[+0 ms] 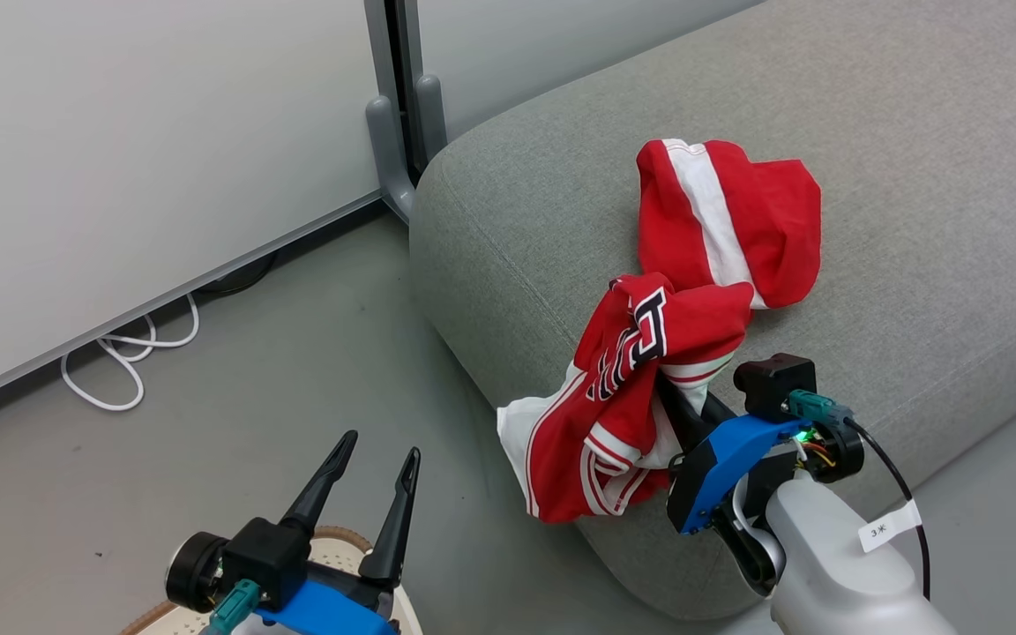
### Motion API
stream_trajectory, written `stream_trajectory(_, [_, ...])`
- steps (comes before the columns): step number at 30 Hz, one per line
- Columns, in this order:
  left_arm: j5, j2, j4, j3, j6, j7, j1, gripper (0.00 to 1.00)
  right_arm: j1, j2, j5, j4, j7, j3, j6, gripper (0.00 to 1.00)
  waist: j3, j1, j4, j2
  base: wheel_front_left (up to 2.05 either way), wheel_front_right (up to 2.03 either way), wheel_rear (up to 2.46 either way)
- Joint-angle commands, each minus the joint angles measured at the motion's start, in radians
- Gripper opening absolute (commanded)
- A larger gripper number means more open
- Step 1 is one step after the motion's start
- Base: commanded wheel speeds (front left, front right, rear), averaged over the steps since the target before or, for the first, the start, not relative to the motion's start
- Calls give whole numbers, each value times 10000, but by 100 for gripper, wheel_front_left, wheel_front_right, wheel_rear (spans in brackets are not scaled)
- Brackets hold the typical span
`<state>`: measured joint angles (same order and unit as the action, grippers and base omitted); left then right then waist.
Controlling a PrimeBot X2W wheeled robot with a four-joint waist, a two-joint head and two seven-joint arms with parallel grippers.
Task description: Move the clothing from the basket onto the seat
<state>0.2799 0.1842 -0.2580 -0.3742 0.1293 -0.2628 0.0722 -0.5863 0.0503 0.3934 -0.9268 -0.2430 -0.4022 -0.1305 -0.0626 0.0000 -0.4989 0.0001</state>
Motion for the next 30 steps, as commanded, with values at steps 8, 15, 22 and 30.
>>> stream_trajectory(8, [17, 210, 11, 90, 10, -30, 263, 100, -584, 3, 256, 100, -138, 384, -5, 0, -315, 0, 16, -1, 0, 0, 0])
stream_trajectory(15, [-68, 516, 183, 192, 10, -30, 578, 100, -1976, 0, 163, 313, -44, 1203, -5, 0, -1050, 0, -85, -1, 0, 0, 0])
stream_trajectory(22, [-558, 863, 489, 86, 10, -30, 983, 100, -3947, 166, 191, 656, 720, 2285, -5, 0, -2106, 0, -166, -1, 0, 0, 0])
stream_trajectory(30, [-1179, 1118, 1259, -68, -49, -30, 1526, 100, -5624, 1322, 570, 1430, 1395, 4055, -5, 0, -3371, 0, 247, -1, 0, 0, 0])
